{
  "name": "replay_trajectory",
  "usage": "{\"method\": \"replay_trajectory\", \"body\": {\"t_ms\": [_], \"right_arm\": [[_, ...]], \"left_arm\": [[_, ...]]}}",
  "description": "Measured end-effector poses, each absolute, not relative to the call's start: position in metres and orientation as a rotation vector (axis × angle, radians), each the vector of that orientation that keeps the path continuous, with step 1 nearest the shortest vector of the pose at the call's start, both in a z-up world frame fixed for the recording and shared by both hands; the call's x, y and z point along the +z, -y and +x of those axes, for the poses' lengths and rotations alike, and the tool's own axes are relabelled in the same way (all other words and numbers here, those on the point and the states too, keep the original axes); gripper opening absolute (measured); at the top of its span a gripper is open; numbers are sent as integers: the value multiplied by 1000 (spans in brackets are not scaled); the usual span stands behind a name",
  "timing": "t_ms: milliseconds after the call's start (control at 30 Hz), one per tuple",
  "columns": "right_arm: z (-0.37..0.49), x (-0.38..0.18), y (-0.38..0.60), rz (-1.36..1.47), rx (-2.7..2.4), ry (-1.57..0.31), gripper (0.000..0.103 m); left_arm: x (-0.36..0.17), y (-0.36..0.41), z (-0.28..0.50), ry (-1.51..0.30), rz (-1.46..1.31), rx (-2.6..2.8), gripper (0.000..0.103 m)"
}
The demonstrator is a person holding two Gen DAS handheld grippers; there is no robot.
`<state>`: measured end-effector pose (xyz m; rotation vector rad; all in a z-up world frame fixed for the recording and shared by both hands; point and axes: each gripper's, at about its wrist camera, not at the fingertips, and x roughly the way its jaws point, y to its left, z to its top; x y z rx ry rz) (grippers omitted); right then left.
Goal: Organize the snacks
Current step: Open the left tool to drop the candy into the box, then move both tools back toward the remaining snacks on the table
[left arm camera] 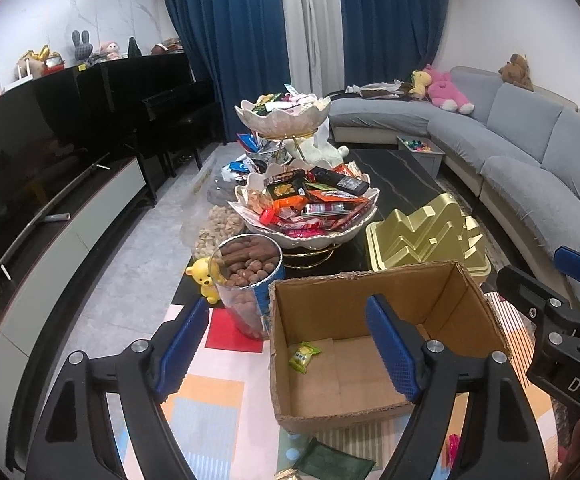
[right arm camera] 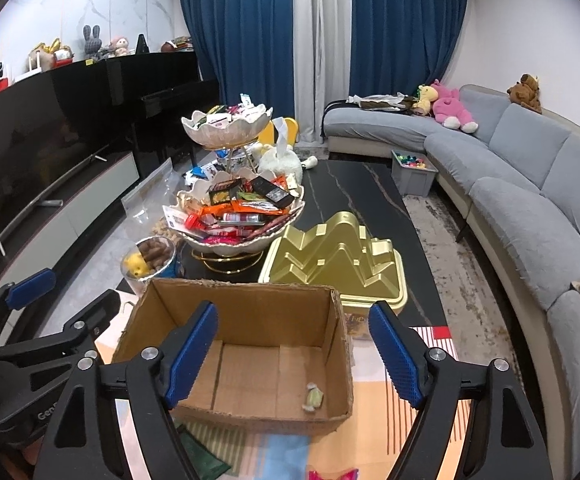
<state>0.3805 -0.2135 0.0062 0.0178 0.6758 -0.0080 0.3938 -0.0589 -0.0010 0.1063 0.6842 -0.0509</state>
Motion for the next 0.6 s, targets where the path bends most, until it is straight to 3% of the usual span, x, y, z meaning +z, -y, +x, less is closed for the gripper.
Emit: {"method": "replay_trajectory", "body": {"t_ms": [600], "right_arm": [[339,28,217,20,-47,-641,84]], "left_arm": [[25,48,349,-638,97,-20,87]]}}
